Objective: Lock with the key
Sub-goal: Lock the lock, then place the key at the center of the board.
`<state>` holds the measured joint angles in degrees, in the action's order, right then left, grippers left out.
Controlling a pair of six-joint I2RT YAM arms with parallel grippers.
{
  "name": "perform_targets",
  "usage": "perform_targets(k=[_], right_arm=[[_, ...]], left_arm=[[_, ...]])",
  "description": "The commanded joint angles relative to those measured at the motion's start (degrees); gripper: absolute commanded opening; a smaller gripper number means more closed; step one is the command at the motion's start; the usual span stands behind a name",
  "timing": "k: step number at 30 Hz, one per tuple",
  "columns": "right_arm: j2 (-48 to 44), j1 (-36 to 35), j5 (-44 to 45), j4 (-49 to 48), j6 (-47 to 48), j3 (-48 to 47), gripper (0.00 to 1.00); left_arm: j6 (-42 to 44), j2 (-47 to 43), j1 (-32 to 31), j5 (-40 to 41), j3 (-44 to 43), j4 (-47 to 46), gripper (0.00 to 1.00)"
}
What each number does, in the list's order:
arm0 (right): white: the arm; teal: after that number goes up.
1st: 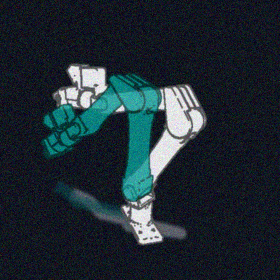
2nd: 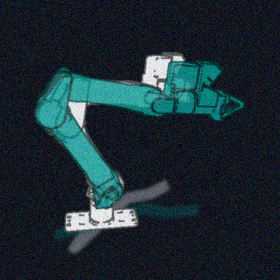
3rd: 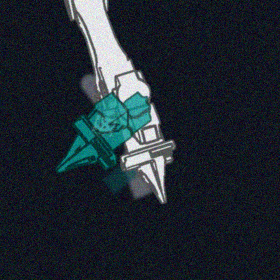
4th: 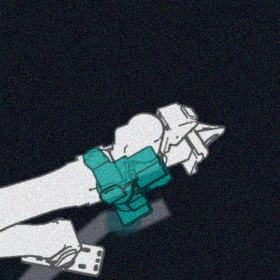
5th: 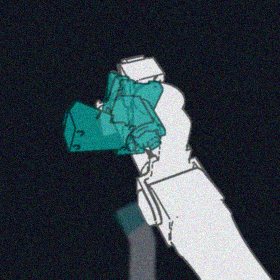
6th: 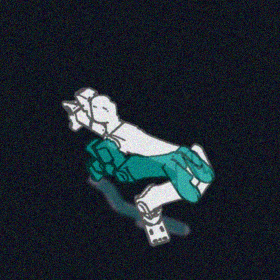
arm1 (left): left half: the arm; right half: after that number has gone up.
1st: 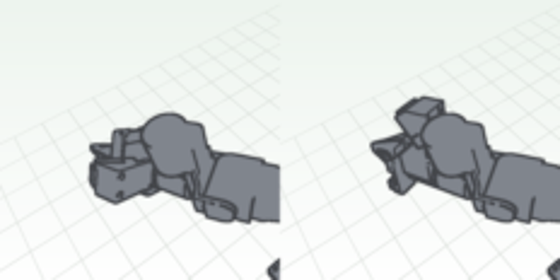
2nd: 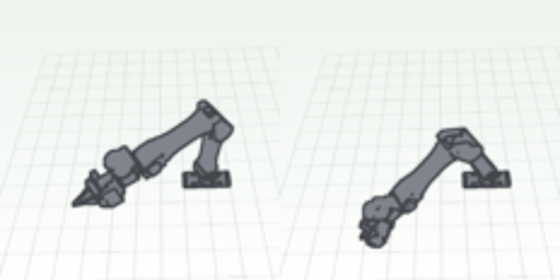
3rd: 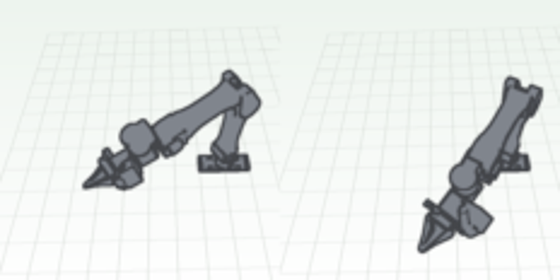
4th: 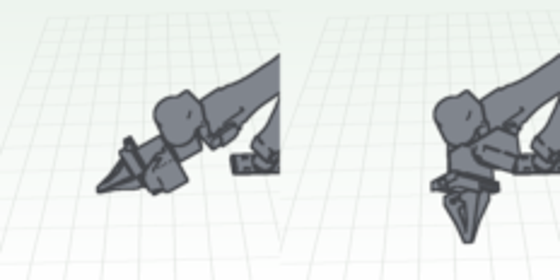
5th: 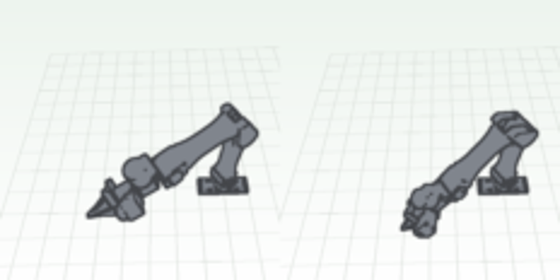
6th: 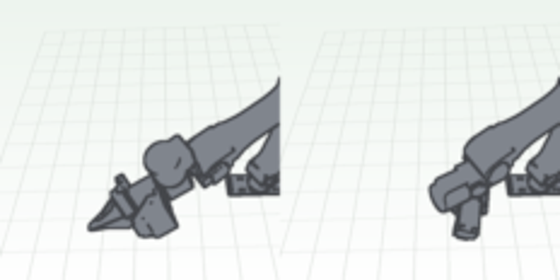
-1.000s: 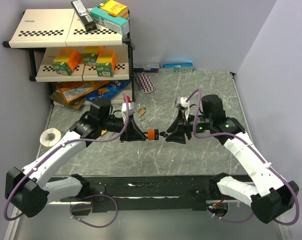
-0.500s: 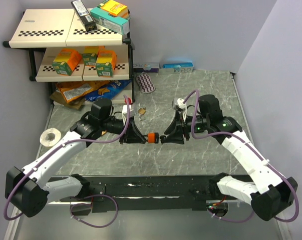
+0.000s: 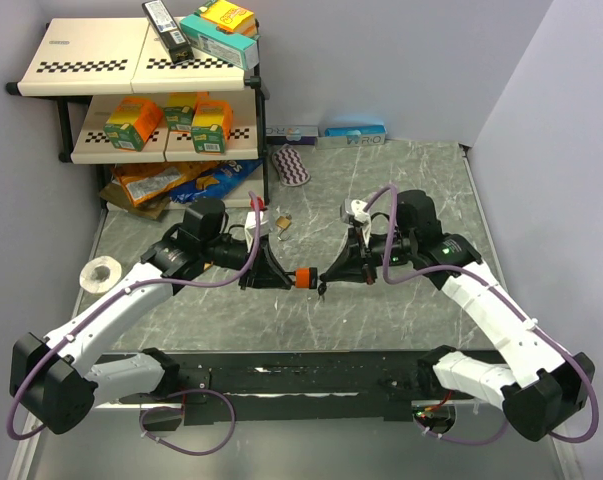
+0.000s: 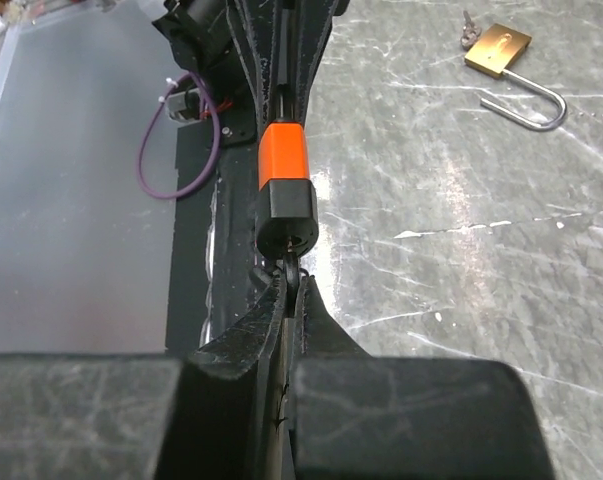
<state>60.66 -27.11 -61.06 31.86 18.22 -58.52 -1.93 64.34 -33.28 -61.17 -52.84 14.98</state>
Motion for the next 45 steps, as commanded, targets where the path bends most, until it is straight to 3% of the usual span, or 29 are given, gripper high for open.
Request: perform_targets(k=[1,9,14,19,32,45], right_arm=[[-1.78,1.97,-0.55,2.68,4.10,-0.37,0.00],[0.59,15.06,-1.87,8.48,6.83,0.78,0.00],[6.56,19.55,7.60,4.71,2.10,2.01,0.00],[14.74,21.13,18.24,-1.34,-0.81,2.89,0.00],[33.45,22.98,22.91,-3.91,-5.21,-1.94,0.00],[40.93,23.95,31.52,-2.42,-3.45,-8.10,0.00]], left_arm=[[1.32,-1.05,1.54,-2.73,-2.53,-1.36,0.01],[12.65,-0.27,8.48,-3.08,-3.85,7.25,0.01],[11.79,0.62,9.63,-2.64,-3.59,6.03,0.01],[9.76,0.26,9.63,-1.24,-1.40,2.60,0.01],[14.59,-0.44,9.55,0.43,0.54,5.93,0.01],[14.94,-0.09,9.37,0.43,1.69,5.49,0.01]])
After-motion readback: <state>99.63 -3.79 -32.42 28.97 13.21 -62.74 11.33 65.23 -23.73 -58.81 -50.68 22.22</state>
